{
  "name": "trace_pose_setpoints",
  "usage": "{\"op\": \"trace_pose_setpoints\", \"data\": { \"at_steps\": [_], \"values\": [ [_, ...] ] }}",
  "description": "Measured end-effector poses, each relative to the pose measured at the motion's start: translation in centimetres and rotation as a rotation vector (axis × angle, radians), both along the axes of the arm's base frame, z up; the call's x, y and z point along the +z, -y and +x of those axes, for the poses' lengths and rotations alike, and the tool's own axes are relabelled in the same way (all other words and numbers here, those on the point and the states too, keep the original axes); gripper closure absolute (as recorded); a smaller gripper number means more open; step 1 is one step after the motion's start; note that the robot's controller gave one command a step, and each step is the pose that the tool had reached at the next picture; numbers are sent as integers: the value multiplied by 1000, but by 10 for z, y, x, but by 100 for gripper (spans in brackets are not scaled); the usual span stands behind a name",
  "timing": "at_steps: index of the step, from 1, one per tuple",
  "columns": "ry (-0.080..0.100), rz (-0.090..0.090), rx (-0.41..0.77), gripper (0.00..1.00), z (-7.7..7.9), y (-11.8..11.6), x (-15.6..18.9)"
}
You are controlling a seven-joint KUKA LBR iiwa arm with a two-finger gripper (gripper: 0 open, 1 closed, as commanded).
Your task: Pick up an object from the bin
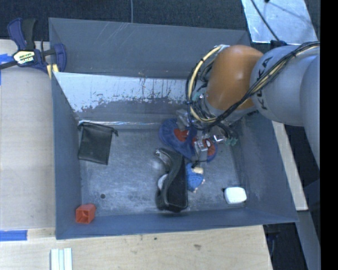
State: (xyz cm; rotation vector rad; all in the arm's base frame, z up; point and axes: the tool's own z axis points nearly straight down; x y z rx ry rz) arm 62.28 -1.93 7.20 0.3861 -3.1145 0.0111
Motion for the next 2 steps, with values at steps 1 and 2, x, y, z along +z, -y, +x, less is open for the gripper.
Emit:
{"op": "trace_pose_setpoints", "data": {
  "at_steps": [1, 2],
  "values": [
    [-13, -1, -1, 100, -2, 2, 2],
    [14, 7, -8, 100, -13, -15, 106]
  ]
}}
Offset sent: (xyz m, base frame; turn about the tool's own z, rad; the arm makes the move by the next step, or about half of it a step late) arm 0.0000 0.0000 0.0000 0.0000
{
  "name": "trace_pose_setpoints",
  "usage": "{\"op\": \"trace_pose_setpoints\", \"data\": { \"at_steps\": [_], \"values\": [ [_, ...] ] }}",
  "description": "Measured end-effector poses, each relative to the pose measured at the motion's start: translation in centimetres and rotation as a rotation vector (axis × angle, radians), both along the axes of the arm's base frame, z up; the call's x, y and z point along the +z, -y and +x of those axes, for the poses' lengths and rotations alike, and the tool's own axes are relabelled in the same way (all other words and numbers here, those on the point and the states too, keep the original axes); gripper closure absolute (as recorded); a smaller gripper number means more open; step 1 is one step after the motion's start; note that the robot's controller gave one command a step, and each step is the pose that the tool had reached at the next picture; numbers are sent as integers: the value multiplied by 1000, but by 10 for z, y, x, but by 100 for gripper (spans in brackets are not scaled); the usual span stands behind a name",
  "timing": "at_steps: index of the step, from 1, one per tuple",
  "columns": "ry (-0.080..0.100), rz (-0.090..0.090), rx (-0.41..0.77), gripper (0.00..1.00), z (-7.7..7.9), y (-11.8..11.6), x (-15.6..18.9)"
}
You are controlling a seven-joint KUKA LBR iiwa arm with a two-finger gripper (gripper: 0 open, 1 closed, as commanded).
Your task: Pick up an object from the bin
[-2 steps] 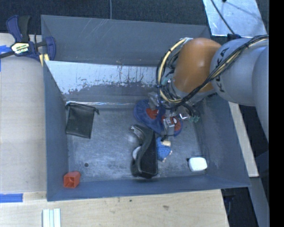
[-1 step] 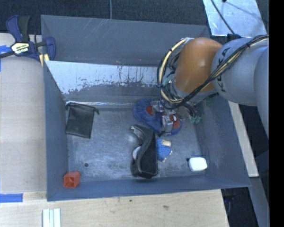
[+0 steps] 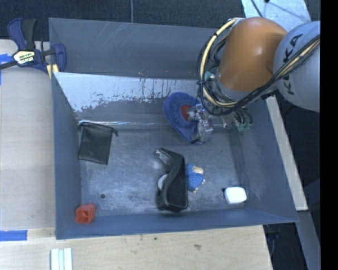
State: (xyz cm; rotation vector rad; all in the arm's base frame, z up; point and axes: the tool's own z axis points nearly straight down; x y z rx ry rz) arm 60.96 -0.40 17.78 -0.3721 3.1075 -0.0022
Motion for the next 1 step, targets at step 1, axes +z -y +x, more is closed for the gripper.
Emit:
{"op": "trace_pose_setpoints", "data": {
  "at_steps": [1],
  "values": [
    [2, -1, 5, 100, 11, 13, 123]
  ]
}}
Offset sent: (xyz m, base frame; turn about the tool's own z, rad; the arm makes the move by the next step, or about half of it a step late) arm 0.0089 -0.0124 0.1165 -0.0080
